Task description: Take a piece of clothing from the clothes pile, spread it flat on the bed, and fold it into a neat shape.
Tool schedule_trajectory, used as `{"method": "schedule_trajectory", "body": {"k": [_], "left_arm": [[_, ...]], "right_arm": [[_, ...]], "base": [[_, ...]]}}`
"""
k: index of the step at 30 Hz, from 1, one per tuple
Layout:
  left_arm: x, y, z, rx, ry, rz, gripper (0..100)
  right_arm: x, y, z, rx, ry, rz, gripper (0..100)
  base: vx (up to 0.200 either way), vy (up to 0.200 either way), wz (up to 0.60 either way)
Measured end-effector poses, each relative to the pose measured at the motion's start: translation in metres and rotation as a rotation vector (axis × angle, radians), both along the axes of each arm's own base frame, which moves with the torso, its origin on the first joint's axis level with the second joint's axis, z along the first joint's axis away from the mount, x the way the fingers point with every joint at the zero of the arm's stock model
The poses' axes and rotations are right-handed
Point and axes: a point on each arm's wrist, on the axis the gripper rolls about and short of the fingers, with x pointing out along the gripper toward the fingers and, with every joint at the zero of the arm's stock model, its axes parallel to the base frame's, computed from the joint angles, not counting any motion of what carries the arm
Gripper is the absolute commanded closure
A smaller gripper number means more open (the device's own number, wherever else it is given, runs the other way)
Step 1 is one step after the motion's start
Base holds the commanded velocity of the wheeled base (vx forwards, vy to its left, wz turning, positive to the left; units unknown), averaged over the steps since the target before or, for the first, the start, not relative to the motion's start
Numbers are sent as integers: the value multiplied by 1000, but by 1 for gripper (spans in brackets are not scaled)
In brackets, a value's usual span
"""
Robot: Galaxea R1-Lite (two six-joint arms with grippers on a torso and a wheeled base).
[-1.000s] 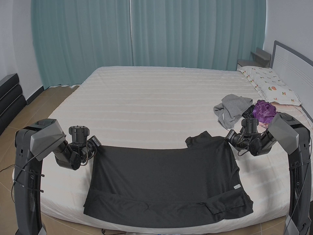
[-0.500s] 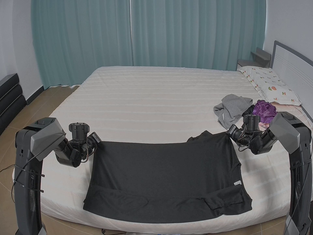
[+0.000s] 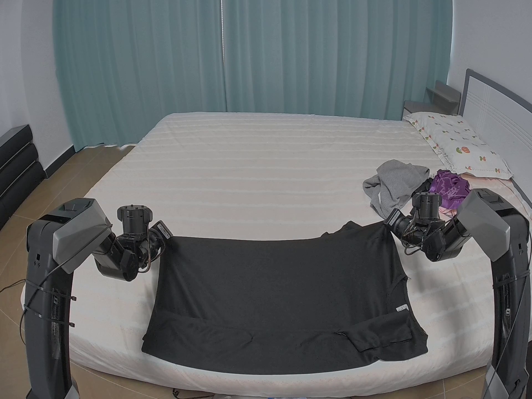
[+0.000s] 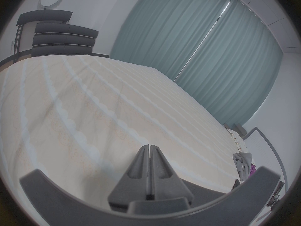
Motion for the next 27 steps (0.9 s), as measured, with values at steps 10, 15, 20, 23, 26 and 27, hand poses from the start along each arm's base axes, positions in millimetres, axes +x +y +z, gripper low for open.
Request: {"method": "schedule_trajectory", "body": {"k": [10,15,20,23,26,27], "left_arm": [[-7,-1,-4,3,42,-7,100],[-13,-1,0,4,52,-11,100],[-23,1,8,4,62,-11,100],[-31,2,12,9,75,-12,100],[-40,3,14,16,92,-18,100],[-43,4,16,19,96,-21,100]], "right_arm": [[-21,-6,7,14,38,4,100],[-36,-7,11,28,70,26,100],[-52,-8,15,37,94,38,100],[-63,-9,18,43,102,48,100],[-72,-10,20,49,103,57,100],[-76,-10,21,51,105,59,100]], "base": [[0,0,0],[0,0,0],[0,0,0],[0,0,0],[0,0,0],[0,0,0]]}}
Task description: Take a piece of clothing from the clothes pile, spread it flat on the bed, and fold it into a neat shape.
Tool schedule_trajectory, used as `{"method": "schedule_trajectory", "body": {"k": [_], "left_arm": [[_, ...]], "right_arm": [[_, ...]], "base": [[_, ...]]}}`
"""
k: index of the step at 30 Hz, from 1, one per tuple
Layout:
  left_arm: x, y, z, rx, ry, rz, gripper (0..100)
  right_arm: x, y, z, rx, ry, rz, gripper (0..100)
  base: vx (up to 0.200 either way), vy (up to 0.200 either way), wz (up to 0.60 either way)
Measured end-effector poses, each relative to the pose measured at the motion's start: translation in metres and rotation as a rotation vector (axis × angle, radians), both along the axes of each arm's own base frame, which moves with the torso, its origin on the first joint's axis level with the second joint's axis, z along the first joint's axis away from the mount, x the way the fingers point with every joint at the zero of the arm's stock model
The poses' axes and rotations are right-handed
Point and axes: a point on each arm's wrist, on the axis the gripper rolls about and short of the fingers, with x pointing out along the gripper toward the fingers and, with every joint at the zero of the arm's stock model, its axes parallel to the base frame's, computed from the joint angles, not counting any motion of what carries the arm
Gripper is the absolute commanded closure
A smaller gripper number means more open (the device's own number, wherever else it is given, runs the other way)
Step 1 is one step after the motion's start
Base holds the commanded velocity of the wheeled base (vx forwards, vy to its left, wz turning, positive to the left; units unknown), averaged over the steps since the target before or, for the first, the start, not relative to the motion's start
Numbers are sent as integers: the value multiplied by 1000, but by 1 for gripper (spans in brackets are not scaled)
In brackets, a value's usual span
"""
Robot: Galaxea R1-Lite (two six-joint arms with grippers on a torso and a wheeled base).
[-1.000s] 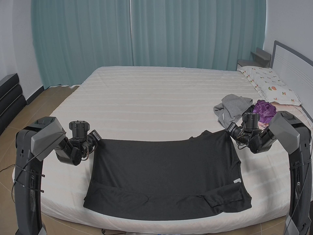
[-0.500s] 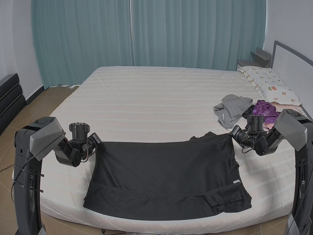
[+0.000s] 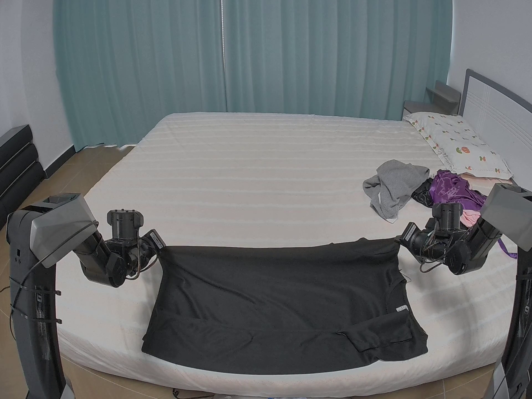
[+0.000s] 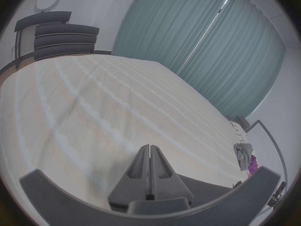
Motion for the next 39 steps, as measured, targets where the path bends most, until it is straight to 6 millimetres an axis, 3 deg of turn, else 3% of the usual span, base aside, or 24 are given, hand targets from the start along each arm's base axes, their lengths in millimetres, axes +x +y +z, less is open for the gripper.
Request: {"method": "schedule_trajectory", "body": {"k": [9,18,26,39], "left_arm": [[-26,1,3,-1,47,-15,100],[-61,1,-12,11,127,-53,100],[-85,0,-20,6,184,-76,100],[-106,0,-23,42,246,-108,100]], "right_arm": [[-34,-5,0,16,38,26,100],[-73,-6,-12,-13,131,90,100],[-87,-7,-21,-47,180,124,100],[-97,-9,-31,-93,223,153,100]], "base": [[0,0,0],[0,0,0],[0,0,0],[0,0,0]]}}
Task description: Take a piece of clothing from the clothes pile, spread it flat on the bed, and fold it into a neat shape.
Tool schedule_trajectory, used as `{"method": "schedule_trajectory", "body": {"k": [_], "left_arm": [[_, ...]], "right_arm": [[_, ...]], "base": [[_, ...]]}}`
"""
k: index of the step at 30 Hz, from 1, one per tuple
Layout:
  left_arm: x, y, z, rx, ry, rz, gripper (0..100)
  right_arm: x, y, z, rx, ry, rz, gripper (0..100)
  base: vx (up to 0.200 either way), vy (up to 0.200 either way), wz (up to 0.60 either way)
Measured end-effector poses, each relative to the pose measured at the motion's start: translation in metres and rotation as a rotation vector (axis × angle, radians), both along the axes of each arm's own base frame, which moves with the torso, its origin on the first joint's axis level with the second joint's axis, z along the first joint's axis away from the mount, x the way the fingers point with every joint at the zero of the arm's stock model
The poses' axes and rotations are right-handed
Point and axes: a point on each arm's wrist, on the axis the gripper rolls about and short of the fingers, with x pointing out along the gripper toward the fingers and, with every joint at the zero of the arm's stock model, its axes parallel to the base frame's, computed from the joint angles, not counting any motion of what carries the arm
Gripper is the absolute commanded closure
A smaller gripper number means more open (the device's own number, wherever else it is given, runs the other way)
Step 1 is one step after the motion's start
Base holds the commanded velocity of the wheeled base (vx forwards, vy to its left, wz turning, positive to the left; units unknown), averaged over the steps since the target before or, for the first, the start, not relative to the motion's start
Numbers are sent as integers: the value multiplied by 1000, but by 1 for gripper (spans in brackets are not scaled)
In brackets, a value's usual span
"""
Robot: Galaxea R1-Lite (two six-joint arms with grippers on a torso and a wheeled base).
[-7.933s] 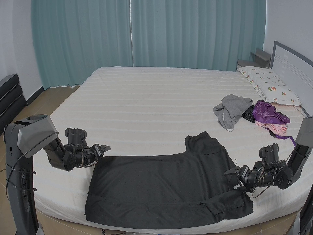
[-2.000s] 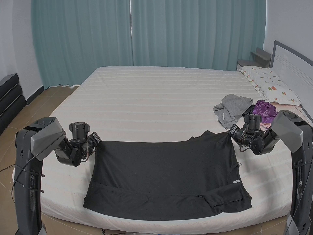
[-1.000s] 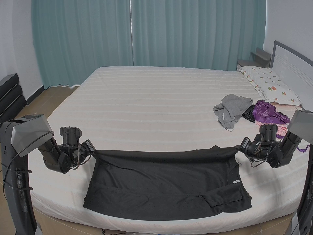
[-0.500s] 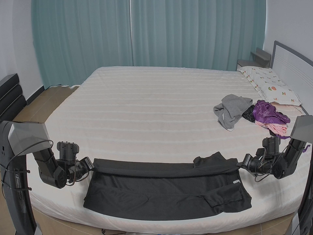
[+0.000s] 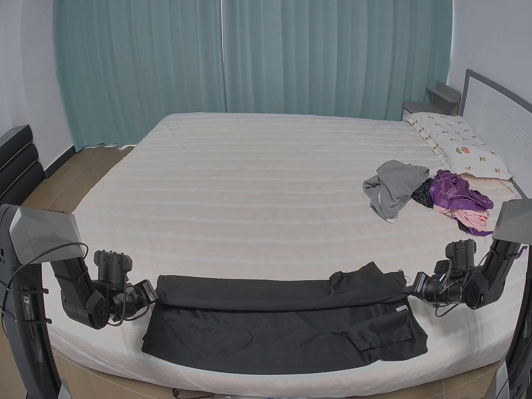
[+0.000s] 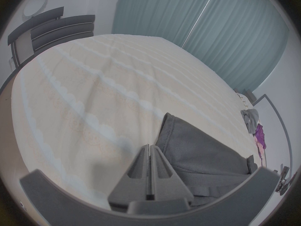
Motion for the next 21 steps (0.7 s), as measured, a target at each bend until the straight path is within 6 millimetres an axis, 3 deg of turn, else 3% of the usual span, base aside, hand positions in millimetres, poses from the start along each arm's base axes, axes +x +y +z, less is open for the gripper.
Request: {"method": "schedule_trajectory", "body": {"k": [3,4,5,14,21], "left_arm": [[-3,0,-3,9,14,-10,100],[-3,-1,-4,10,19,-12,100],[-4,-1,-4,11,22,-15,0],[-7,-9,-9,13,41,-41,0],[1,-9,1,6,-3,-34,0]], "right_arm": [[-1,2,-3,-23,5,28,100],[-2,4,-4,-33,7,42,0],[-2,4,-5,-42,7,53,0],[-2,14,-8,-81,-5,114,0],[15,10,4,-36,-61,40,0]], "base": [[0,0,0],[0,0,0],[0,0,0],[0,0,0],[0,0,0]]}}
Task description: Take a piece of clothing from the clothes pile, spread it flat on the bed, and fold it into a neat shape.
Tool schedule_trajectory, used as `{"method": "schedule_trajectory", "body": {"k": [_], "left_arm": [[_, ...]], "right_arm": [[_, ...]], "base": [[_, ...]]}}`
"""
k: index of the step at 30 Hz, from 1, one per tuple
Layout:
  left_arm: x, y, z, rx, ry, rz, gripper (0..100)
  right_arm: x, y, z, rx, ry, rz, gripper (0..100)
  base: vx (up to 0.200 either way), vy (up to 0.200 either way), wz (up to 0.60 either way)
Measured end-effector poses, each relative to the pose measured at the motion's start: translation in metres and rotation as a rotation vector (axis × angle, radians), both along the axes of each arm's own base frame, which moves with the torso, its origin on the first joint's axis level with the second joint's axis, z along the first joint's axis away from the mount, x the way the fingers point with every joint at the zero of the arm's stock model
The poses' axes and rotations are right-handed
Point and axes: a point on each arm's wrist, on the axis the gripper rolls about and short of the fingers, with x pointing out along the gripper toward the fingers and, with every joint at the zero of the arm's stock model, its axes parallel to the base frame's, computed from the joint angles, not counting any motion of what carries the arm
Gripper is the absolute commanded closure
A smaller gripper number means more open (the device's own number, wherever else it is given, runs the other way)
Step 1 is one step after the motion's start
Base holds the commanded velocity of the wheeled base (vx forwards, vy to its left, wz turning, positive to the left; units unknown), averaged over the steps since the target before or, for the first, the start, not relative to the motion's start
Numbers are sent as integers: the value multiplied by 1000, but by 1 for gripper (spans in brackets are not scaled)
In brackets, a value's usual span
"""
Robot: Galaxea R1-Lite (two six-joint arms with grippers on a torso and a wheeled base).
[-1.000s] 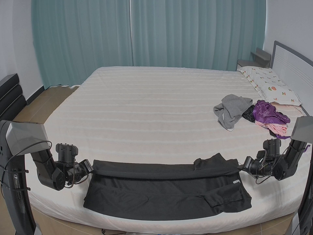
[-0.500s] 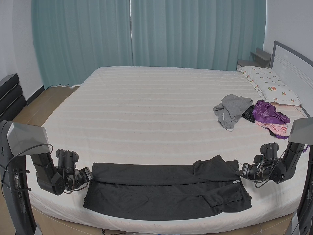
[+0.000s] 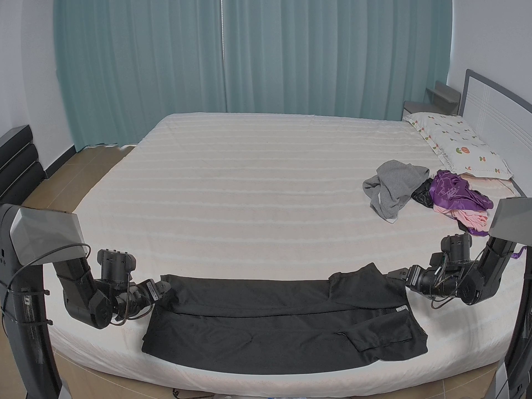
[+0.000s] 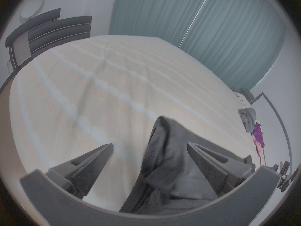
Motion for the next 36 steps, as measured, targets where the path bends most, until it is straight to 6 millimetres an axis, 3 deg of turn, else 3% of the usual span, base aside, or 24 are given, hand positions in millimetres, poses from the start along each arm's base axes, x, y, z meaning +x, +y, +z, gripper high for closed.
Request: {"method": "schedule_trajectory", "body": {"k": [10,19,20,33,34,36], "left_arm": [[39,0,17,-14,-89,14,0],[69,-12,0,-25,-63,4,0],[70,-13,-2,-24,-60,4,100],[73,-11,-13,-47,-43,81,100],[73,-9,-13,-49,-43,90,100],[73,-6,-13,-51,-43,101,100]], "right_arm": [[22,-3,4,-47,-57,-92,0],[28,-3,-6,-29,-33,-135,0],[28,-5,-8,-27,-28,-143,0],[31,-5,-26,-52,7,-177,0],[32,-4,-27,-52,7,-177,100],[34,-4,-29,-56,8,-179,100]], "base": [[0,0,0],[0,0,0],[0,0,0],[0,0,0],[0,0,0],[0,0,0]]}}
